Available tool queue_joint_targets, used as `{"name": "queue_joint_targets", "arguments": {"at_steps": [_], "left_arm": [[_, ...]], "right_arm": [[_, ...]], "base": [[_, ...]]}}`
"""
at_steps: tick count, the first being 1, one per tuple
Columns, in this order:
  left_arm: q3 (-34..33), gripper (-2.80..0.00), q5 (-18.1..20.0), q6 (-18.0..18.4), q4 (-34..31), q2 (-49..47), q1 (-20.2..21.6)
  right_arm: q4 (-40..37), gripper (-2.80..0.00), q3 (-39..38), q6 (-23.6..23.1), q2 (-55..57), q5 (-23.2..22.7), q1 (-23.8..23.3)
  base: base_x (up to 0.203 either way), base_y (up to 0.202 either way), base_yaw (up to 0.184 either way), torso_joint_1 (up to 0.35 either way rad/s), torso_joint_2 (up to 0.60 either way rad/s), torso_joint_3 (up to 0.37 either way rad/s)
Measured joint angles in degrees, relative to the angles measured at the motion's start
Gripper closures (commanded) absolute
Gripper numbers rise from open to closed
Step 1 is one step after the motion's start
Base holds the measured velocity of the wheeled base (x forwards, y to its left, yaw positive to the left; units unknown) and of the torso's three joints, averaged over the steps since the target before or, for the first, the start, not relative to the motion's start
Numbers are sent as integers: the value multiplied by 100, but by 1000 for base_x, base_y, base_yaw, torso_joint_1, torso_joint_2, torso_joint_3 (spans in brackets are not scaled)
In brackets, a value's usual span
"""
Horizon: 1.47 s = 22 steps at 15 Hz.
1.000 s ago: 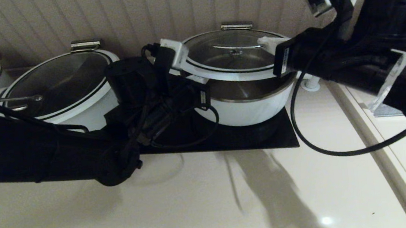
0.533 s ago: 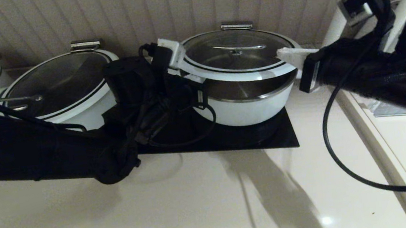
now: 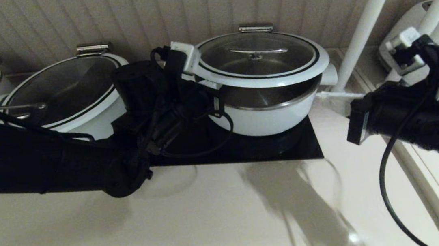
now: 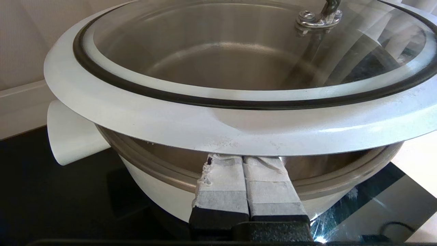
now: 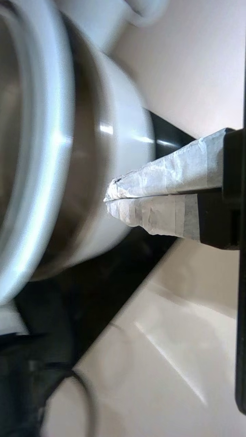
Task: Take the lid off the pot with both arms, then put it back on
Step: Hold the pot lid with the left arm, then open the pot lid completely
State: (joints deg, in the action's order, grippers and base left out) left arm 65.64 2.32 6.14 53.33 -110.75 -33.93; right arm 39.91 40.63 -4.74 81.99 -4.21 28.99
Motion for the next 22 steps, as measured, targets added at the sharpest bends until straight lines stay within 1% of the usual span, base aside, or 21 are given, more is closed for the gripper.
{"name": "queue_joint_targets", "arguments": {"at_steps": [2,5,14,15,19,22], "left_arm": [[1,0,2,-2,-3,-2,0],[1,0,5,-1,0,0,0],[1,0,3,-1,0,39,9],[1,0,5,0,0,44,9],[1,0,0,-1,2,55,9],[1,0,2,6,2,66,2]], "right_arm": [[7,0,-171,134,-5,-9,0],[13,0,-200,183,106,-8,-5],[55,0,400,202,613,22,-11],[90,0,436,210,677,22,-11],[691,0,569,290,1092,52,-16],[741,0,810,292,1401,66,-44]], "base": [[0,0,0,0,0,0],[0,0,0,0,0,0],[0,0,0,0,0,0],[0,0,0,0,0,0],[0,0,0,0,0,0],[0,0,0,0,0,0]]}}
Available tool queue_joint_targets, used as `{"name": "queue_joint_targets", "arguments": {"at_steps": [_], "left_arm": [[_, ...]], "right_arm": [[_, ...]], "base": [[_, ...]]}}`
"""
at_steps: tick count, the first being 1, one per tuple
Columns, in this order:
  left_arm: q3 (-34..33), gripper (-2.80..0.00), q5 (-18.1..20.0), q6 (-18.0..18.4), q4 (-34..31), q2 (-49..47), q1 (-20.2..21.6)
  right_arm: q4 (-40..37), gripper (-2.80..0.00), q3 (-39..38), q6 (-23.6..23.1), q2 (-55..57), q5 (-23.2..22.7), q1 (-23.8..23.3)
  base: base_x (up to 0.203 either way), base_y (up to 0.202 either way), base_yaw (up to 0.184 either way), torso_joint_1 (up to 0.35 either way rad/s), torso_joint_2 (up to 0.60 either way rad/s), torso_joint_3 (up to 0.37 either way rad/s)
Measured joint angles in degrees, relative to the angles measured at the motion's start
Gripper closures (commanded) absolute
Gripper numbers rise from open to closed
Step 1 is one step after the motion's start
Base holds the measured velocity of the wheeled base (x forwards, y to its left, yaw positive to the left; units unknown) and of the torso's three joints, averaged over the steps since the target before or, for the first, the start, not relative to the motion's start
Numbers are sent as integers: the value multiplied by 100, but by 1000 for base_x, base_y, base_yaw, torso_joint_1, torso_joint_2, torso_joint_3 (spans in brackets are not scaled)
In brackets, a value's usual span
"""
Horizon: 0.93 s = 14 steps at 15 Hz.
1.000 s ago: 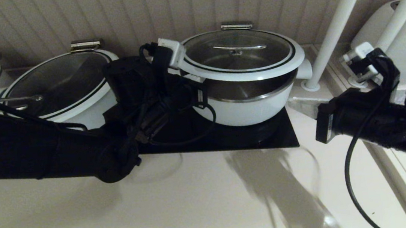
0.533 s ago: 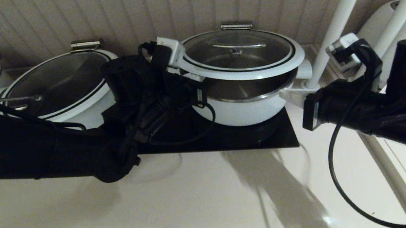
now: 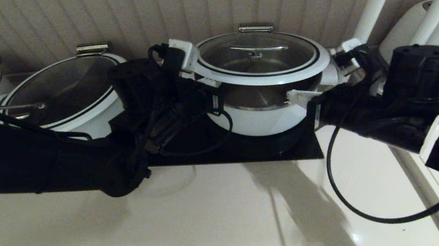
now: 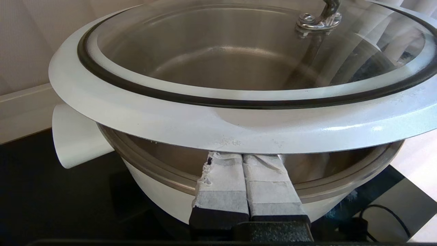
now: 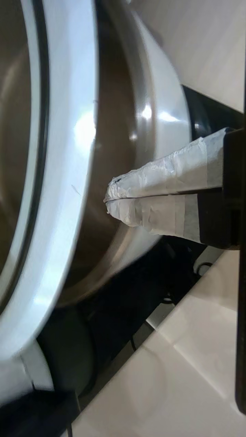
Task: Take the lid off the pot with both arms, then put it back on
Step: Open the pot lid completely
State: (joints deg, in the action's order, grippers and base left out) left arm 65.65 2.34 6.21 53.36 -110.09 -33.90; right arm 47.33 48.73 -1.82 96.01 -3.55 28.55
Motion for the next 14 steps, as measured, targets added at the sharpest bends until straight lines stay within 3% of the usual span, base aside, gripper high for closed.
{"name": "queue_joint_targets", "arguments": {"at_steps": [14], "left_arm": [[-57,0,-4,110,19,23,0]], "right_arm": [[241,0,939,-45,680,159,-457]], "base": [[0,0,0,0,0,0]]}}
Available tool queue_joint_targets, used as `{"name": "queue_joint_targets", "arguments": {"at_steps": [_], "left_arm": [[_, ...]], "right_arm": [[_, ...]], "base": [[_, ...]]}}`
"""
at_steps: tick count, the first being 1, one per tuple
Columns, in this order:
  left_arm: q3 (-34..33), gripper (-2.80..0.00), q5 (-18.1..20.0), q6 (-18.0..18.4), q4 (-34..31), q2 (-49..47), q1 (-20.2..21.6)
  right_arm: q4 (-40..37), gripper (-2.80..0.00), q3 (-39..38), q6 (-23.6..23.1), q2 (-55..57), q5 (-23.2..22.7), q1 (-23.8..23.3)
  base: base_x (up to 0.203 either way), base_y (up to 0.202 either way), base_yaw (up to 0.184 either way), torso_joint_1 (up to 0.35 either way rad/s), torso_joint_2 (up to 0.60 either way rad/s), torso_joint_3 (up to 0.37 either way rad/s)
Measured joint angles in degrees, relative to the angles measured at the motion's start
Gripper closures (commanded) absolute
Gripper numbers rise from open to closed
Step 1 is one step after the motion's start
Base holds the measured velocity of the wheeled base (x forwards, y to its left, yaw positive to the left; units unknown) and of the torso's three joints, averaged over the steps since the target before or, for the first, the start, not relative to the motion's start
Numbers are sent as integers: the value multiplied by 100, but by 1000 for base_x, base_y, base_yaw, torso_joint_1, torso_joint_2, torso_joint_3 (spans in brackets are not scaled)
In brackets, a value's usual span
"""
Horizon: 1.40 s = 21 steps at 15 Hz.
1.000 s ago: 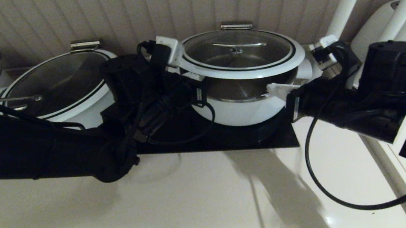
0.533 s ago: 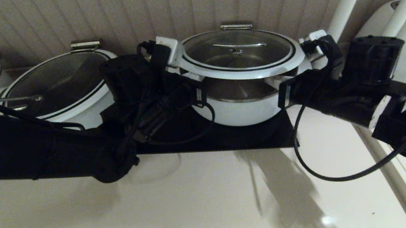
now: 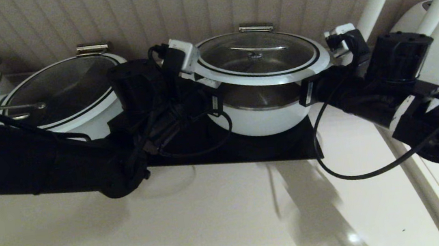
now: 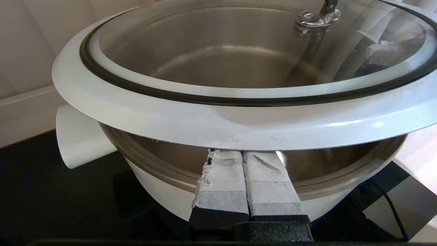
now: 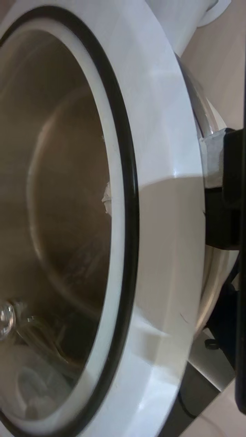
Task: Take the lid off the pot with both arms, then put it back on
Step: Open the pot lid completely
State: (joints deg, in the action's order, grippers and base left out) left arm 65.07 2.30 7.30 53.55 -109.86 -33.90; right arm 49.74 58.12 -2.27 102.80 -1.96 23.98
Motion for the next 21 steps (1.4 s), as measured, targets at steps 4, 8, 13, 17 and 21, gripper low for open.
{"name": "queue_joint_targets", "arguments": {"at_steps": [4,8,13,17,21], "left_arm": [[-204,0,2,15,27,71,-2],[-603,0,0,40,55,251,-2],[-1400,0,-5,55,52,664,-18],[-2283,0,-196,46,59,1209,-20],[-3075,0,-409,0,63,1824,-7]], "right_arm": [[-12,0,138,-5,23,3,-22],[-7,0,199,-5,30,7,-23],[-1,0,237,-1,11,12,-23],[4,0,343,-5,9,14,-26],[4,0,358,1,4,17,-28]], "base": [[0,0,0,0,0,0],[0,0,0,0,0,0],[0,0,0,0,0,0],[0,0,0,0,0,0],[0,0,0,0,0,0]]}}
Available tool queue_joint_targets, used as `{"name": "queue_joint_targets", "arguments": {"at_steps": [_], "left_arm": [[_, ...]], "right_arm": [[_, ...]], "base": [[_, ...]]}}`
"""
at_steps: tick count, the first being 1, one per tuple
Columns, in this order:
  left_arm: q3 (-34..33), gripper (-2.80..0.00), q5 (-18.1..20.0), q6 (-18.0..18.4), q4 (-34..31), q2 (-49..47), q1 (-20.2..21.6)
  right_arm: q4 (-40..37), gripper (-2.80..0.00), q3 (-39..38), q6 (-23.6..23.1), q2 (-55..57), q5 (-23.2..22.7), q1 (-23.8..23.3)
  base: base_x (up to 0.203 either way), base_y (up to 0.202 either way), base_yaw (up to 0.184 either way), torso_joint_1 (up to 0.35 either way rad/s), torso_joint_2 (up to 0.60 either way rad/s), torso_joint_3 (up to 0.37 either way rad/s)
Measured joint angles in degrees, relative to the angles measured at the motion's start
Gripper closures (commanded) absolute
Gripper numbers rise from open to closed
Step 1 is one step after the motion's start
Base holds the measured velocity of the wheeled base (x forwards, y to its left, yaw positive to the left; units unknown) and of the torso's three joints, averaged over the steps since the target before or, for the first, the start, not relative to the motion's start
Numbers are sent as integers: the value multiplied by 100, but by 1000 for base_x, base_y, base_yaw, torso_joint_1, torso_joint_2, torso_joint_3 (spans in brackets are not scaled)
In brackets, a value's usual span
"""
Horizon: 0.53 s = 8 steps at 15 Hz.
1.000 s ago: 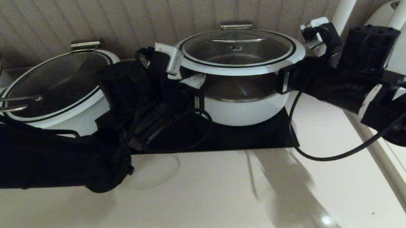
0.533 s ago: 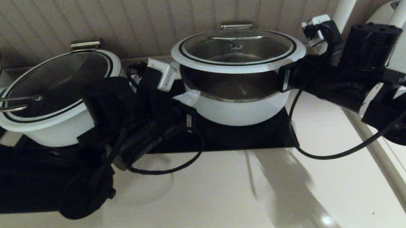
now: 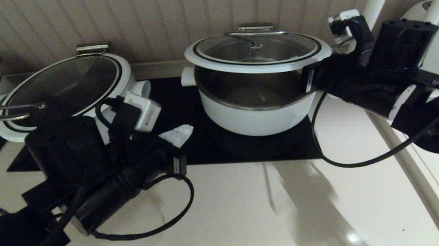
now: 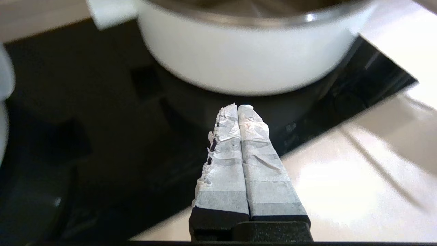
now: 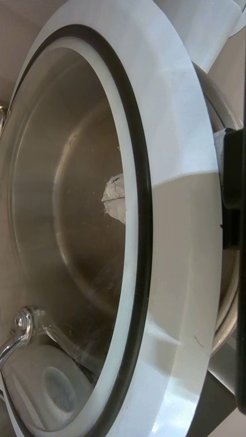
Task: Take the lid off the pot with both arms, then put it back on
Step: Open the pot lid completely
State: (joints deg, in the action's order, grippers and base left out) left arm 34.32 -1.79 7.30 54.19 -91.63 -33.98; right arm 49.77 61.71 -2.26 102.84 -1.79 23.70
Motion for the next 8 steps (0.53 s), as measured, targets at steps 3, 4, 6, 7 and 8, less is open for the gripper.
{"name": "queue_joint_targets", "arguments": {"at_steps": [3,4,6,7,8], "left_arm": [[-611,0,-195,-22,-6,496,83],[-825,0,-232,-26,-9,665,167],[-1265,0,-249,-30,-11,1015,381],[-1495,0,-254,-37,-14,1216,524],[-1709,0,-254,-45,-17,1400,653]], "right_arm": [[0,0,0,0,-9,43,0],[2,0,0,0,-9,48,0],[2,0,0,0,-9,48,-17],[2,0,0,0,-9,50,-25],[2,0,7,0,-9,48,-33]], "base": [[0,0,0,0,0,0],[0,0,0,0,0,0],[0,0,0,0,0,0],[0,0,0,0,0,0],[0,0,0,0,0,0]]}}
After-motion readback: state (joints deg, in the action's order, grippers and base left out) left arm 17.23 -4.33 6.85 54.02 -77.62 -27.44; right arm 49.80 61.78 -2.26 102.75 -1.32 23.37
